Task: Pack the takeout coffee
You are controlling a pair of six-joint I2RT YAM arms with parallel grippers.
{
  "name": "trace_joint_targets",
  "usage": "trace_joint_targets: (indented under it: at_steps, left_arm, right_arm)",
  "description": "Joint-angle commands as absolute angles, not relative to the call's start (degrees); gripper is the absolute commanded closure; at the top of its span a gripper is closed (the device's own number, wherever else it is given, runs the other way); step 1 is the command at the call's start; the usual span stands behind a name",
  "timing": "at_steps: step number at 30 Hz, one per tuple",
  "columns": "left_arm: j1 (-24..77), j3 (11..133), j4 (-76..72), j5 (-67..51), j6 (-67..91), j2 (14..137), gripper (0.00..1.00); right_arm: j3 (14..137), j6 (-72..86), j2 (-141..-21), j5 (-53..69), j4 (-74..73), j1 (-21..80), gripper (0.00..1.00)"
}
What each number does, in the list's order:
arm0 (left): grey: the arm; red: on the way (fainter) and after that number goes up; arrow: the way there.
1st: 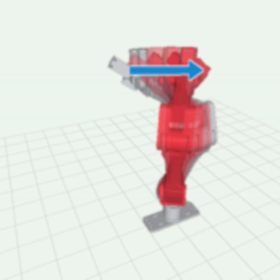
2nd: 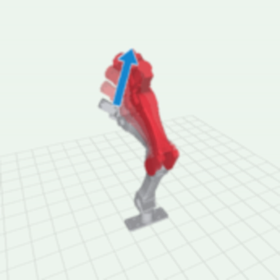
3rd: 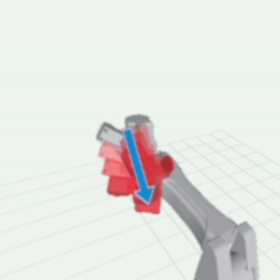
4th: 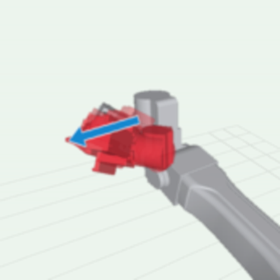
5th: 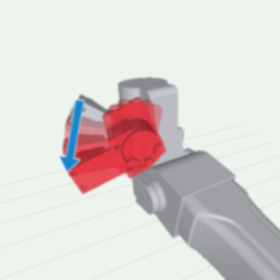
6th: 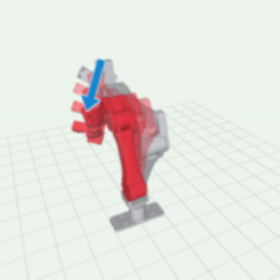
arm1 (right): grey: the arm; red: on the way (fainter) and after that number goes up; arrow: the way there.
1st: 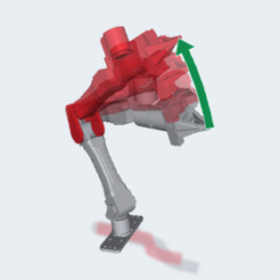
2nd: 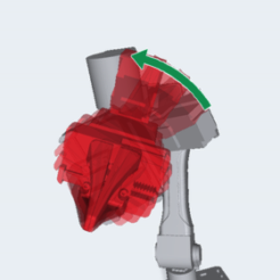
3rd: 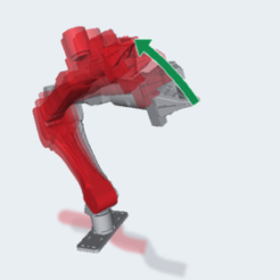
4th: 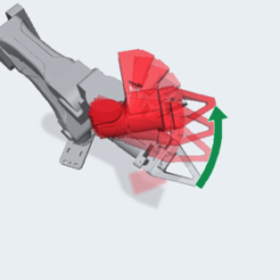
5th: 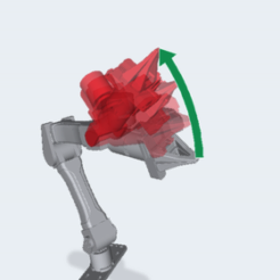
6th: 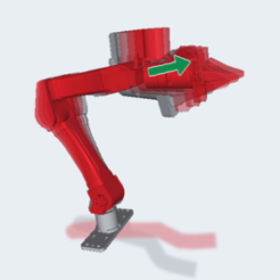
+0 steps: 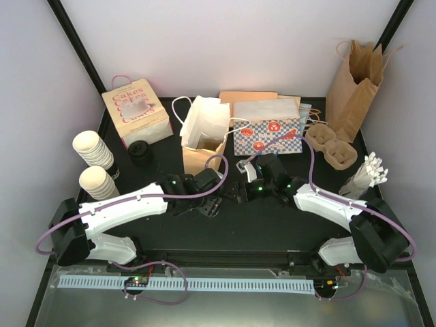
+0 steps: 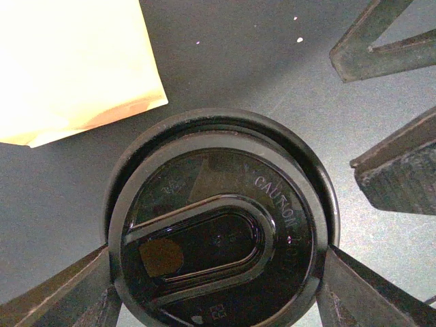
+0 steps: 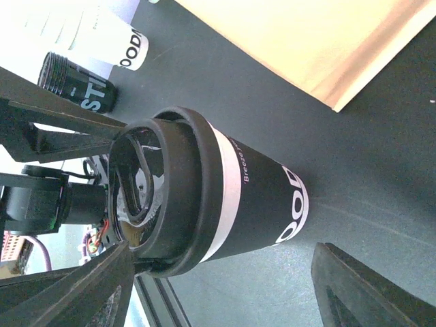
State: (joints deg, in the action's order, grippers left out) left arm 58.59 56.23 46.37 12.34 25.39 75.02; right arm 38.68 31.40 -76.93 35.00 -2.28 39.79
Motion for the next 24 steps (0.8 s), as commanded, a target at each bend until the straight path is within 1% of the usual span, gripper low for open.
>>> trace_joint_targets:
  at_steps: [1, 6, 24]
  left_arm:
    - [58.97, 55.92, 46.86, 10.72, 24.95, 76.59, 0.25]
    - [58.97, 55.72, 46.42, 10.38, 24.97, 77.68, 0.25]
    - [58.97, 54.91, 46.00, 7.98, 24.12, 80.85, 0.26]
  right_arm:
    - [39.14, 32.10, -78.25, 34.25, -1.35, 39.98, 0.28]
    - [39.99, 32.58, -80.63, 34.06, -1.31, 39.96, 0.36]
    - [39.41, 33.00, -84.02, 32.18, -2.11, 39.95, 0.40]
